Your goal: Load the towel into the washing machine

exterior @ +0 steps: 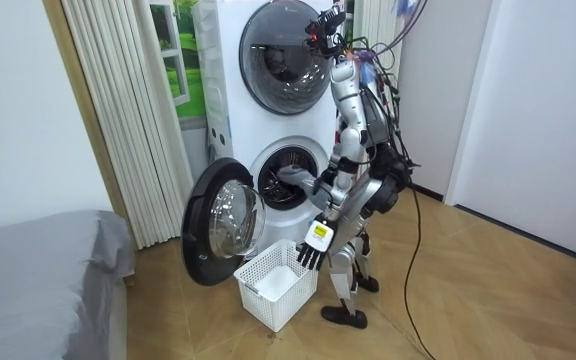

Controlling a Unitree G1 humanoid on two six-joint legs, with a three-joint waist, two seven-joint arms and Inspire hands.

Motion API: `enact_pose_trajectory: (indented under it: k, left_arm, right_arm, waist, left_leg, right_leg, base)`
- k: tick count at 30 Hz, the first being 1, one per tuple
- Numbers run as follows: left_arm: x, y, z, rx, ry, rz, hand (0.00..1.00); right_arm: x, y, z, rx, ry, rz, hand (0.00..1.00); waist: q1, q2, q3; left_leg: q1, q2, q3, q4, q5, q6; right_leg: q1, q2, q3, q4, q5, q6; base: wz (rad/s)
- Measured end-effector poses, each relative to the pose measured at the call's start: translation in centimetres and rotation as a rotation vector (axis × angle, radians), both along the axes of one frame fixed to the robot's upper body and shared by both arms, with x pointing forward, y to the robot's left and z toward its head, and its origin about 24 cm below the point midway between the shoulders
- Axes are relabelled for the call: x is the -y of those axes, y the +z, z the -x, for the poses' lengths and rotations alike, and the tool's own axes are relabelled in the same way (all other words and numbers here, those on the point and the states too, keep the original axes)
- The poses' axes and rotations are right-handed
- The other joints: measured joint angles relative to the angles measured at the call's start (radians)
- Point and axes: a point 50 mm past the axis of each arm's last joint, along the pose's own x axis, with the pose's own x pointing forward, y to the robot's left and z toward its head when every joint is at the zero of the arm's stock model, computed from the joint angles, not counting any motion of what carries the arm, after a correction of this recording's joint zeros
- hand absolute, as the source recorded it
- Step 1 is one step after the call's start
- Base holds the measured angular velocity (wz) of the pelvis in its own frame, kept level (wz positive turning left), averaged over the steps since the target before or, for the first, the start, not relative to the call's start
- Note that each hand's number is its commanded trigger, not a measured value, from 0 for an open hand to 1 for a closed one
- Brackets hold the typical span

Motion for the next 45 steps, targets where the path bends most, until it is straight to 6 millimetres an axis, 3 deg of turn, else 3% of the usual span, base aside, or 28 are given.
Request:
enact_pose_trajectory:
  k: [3, 8, 15, 16, 17, 27, 35, 45]
  left_arm:
    - [-0.6, -0.2, 0.6, -0.007, 0.041, -0.026, 0.00]
    - [-2.0, -0.1, 1.4, -0.009, 0.071, -0.078, 0.00]
    - [-2.6, 0.0, 1.9, 0.001, 0.105, -0.122, 0.00]
    - [-2.5, 0.0, 1.9, 0.007, 0.109, -0.129, 0.00]
    - [-2.6, 0.0, 2.0, 0.008, 0.120, -0.136, 0.00]
    - [-3.4, 0.3, 2.3, 0.034, 0.225, -0.251, 0.00]
    - [-2.4, 0.2, 2.0, 0.022, 0.212, -0.272, 0.00]
    - [-2.5, 0.2, 2.1, 0.017, 0.225, -0.269, 0.00]
  right_arm:
    - [1.8, 1.6, -1.0, 0.070, -0.130, -0.049, 1.00]
    - [3.6, 3.9, -2.5, 0.204, -0.336, -0.227, 1.00]
    - [3.1, 5.0, -3.6, 0.223, -0.437, -0.377, 1.00]
    - [2.9, 5.4, -4.1, 0.238, -0.462, -0.409, 0.88]
    - [2.7, 5.9, -4.7, 0.246, -0.488, -0.447, 0.00]
    - [3.0, 10.4, -8.0, 0.344, -0.799, -0.785, 0.00]
    - [4.2, 11.3, -8.0, 0.336, -1.001, -0.883, 0.00]
    - [4.9, 11.2, -7.5, 0.328, -1.121, -0.896, 0.00]
  waist:
    - [0.000, -0.007, -0.0033]
    - [-0.007, -0.046, -0.0059]
    - [-0.012, -0.082, -0.0058]
    - [-0.015, -0.084, -0.0051]
    - [-0.021, -0.084, -0.0051]
    - [-0.051, -0.087, -0.0052]
    - [-0.054, -0.073, -0.0063]
    - [-0.053, -0.043, -0.0091]
  left_leg:
    - [0.001, -0.005, 0.006, 0.007, 0.003, 0.001]
    - [0.002, -0.005, 0.009, 0.023, 0.004, 0.002]
    - [-0.001, -0.016, 0.010, 0.023, 0.011, 0.011]
    - [-0.001, -0.020, 0.010, 0.022, 0.014, 0.015]
    - [-0.001, -0.024, 0.010, 0.019, 0.016, 0.018]
    - [-0.035, -0.048, 0.013, 0.060, 0.016, 0.047]
    - [-0.075, -0.065, 0.010, 0.113, -0.004, 0.076]
    - [-0.032, -0.066, 0.018, 0.102, -0.005, 0.078]
  right_leg:
    - [-0.008, -0.004, 0.015, 0.014, -0.001, 0.000]
    - [-0.011, -0.005, 0.020, 0.028, -0.002, 0.001]
    - [-0.012, -0.016, 0.023, 0.043, -0.001, 0.011]
    - [-0.013, -0.021, 0.022, 0.046, -0.001, 0.013]
    - [-0.014, -0.025, 0.022, 0.047, -0.001, 0.015]
    - [-0.034, -0.062, 0.016, 0.084, -0.015, 0.045]
    - [-0.059, -0.084, 0.023, 0.127, -0.028, 0.070]
    - [-0.022, -0.087, 0.026, 0.124, -0.030, 0.074]
  base:
    - [-0.04]
    - [-0.02]
    - [0.06]
    - [0.08]
    - [0.10]
    - [0.11]
    - [0.05]
    - [-0.01]
